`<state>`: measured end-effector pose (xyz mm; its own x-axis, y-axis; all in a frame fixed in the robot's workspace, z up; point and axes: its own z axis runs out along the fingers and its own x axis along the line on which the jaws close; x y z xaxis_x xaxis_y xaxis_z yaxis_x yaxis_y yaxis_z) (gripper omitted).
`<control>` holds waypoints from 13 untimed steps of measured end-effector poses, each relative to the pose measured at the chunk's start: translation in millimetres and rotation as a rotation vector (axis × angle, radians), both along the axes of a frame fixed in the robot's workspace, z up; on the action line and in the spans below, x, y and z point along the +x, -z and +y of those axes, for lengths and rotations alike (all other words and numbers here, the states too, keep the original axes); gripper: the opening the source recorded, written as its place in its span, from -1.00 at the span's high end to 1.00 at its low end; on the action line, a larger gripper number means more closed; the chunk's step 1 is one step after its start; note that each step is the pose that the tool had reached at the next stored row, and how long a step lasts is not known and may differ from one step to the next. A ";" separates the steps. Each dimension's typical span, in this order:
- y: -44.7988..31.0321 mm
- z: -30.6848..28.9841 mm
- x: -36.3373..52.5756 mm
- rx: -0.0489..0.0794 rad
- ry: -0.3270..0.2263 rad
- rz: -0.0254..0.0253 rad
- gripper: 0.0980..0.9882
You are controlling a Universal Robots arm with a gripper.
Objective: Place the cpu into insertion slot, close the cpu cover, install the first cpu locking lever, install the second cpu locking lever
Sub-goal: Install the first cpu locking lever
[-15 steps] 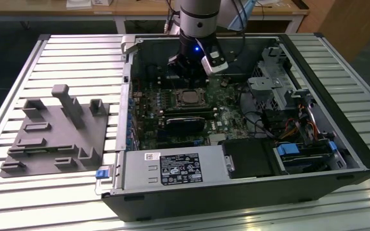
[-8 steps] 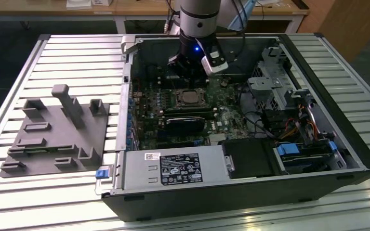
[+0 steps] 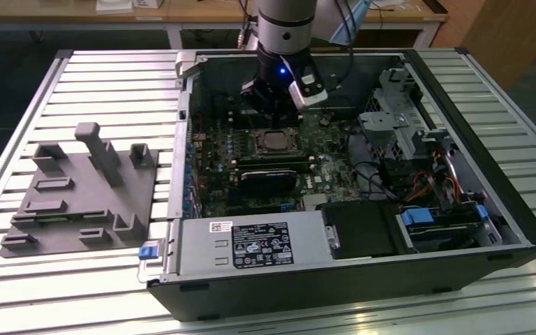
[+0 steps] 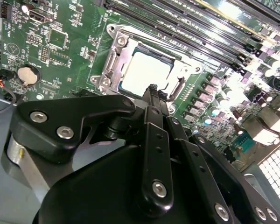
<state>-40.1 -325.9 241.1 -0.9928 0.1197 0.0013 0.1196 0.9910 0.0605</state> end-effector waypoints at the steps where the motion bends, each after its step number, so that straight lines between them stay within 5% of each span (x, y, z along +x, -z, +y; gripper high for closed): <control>1: 0.0 0.0 -1.3 0.000 0.000 0.0000 0.98; 13: 0.0 0.0 -24.0 0.000 0.000 -0.0001 0.98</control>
<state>-64.1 -325.8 241.1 -0.9928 0.1197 0.0011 0.1196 0.9910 0.0605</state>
